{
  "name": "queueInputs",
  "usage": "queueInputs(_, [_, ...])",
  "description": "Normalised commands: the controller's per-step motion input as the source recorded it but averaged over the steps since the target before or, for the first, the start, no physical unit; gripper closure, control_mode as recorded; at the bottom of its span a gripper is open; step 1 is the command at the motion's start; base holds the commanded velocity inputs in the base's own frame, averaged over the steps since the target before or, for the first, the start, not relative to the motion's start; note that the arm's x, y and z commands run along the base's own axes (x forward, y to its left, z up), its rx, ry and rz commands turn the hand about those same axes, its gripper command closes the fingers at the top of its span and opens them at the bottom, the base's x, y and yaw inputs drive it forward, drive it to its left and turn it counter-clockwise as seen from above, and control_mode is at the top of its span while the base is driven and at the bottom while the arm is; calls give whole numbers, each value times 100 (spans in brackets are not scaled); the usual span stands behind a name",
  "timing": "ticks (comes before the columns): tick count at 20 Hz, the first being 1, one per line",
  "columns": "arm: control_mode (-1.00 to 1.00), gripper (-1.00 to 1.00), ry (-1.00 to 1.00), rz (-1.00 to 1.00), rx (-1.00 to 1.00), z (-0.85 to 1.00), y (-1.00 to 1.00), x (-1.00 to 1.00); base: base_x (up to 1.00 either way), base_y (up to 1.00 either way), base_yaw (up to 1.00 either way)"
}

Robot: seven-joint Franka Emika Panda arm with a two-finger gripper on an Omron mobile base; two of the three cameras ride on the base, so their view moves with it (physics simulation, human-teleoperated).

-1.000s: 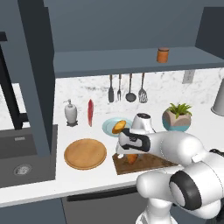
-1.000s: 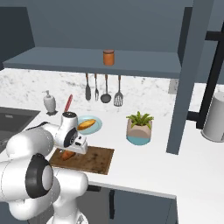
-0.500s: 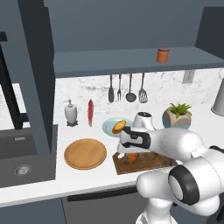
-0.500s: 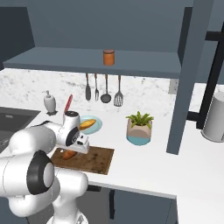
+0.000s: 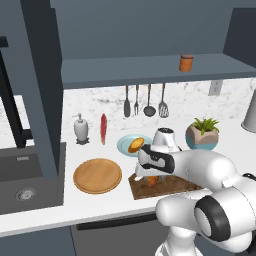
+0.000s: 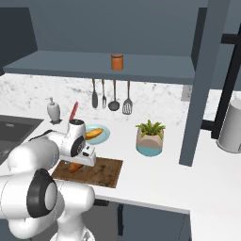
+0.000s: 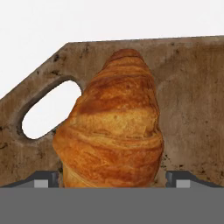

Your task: From the different types of pastries on the counter, select a croissant and place it on the cutting board. Then retrieve a jar of jam from the cabinet and place it alongside the croissant on the cutting board.

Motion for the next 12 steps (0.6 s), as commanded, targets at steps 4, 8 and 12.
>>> queueInputs(4, [-100, -100, 0, 0, -3, 0, 0, -41, 0, 0, 0])
queueInputs(8, [-100, -100, 0, 0, -2, 17, 0, -33, 0, 0, 0])
queueInputs(12, [-100, -100, -1, 0, -3, 36, 0, -14, 0, 0, 0])
